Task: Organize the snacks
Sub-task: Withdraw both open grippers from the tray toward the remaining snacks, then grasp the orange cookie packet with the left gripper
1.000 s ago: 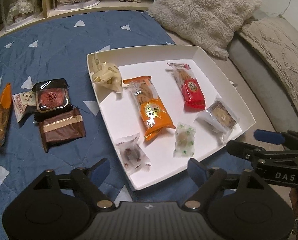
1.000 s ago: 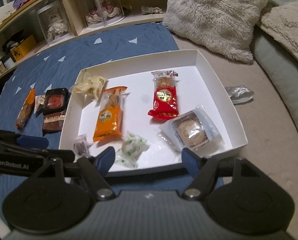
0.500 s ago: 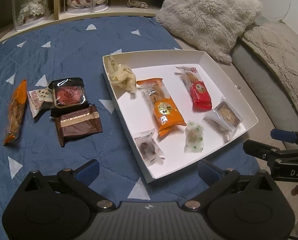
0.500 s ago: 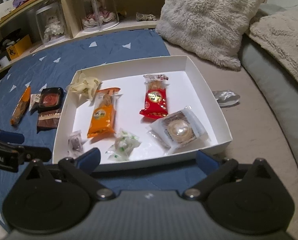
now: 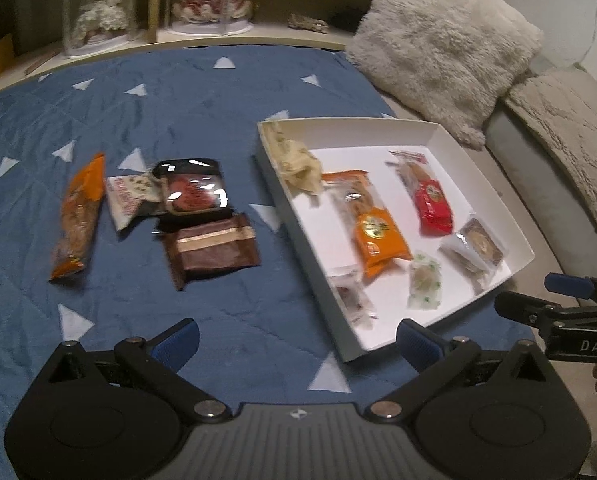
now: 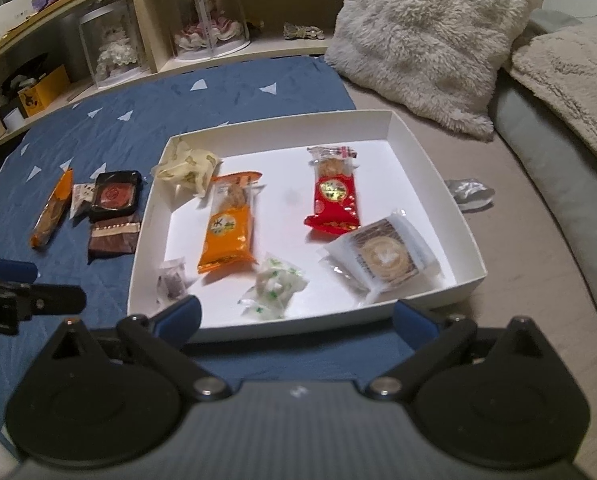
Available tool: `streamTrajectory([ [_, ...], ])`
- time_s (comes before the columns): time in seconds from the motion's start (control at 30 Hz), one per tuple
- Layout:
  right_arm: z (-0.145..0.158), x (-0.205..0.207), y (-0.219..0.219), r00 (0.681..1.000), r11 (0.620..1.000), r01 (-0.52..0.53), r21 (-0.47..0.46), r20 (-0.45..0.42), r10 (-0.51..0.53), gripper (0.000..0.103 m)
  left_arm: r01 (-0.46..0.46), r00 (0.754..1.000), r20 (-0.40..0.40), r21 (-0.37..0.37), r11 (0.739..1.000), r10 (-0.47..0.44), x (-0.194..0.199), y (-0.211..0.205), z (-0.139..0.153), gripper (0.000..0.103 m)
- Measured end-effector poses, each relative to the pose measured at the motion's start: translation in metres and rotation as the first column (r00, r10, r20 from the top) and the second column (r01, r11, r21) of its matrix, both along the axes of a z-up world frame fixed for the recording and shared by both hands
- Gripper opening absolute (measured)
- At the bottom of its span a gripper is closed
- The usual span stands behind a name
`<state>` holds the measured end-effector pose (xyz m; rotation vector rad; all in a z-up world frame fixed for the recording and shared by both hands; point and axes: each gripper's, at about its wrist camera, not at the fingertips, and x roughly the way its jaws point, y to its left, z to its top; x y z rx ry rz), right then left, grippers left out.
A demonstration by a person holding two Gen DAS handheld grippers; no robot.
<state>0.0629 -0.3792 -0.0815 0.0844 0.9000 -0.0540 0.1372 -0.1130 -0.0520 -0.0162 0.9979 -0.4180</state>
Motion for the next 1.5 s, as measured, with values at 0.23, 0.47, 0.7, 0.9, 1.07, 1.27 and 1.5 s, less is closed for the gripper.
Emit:
streamTrajectory([
  [0.23,0.000,0.007,0.018,1.000,0.999,-0.020,0.027,0.017,0.019,0.103,-0.066,0.998,0.003,0.002,0.998,0.066,0.007,0.039,-0.001,0.103],
  [0.47,0.001,0.018,0.044,0.998,0.997,-0.045,0.061,0.057,0.042,0.103,-0.132,0.991,0.007,-0.025,0.991,0.132,0.016,0.078,-0.003,0.103],
  [0.7,-0.003,0.032,0.079,0.993,0.994,-0.092,0.061,0.083,0.086,0.103,-0.196,0.980,0.033,-0.053,0.979,0.198,0.025,0.115,-0.005,0.103],
  [0.9,-0.011,0.043,0.118,0.983,0.986,-0.148,0.072,0.121,0.139,0.103,-0.245,0.968,0.034,-0.094,0.965,0.249,0.036,0.141,-0.010,0.103],
  [1.07,-0.019,0.054,0.147,0.973,0.979,-0.184,0.093,0.159,0.168,0.103,-0.270,0.957,0.071,-0.148,0.951,0.283,0.050,0.152,-0.011,0.103],
  [1.27,-0.034,0.070,0.186,0.949,0.972,-0.231,0.038,0.230,0.216,0.103,-0.322,0.938,0.041,-0.271,0.907,0.345,0.074,0.161,-0.016,0.103],
  [1.5,-0.058,0.098,0.214,0.929,0.951,-0.308,0.010,0.217,0.298,0.100,-0.372,0.924,-0.021,-0.283,0.884,0.382,0.107,0.167,-0.042,0.103],
])
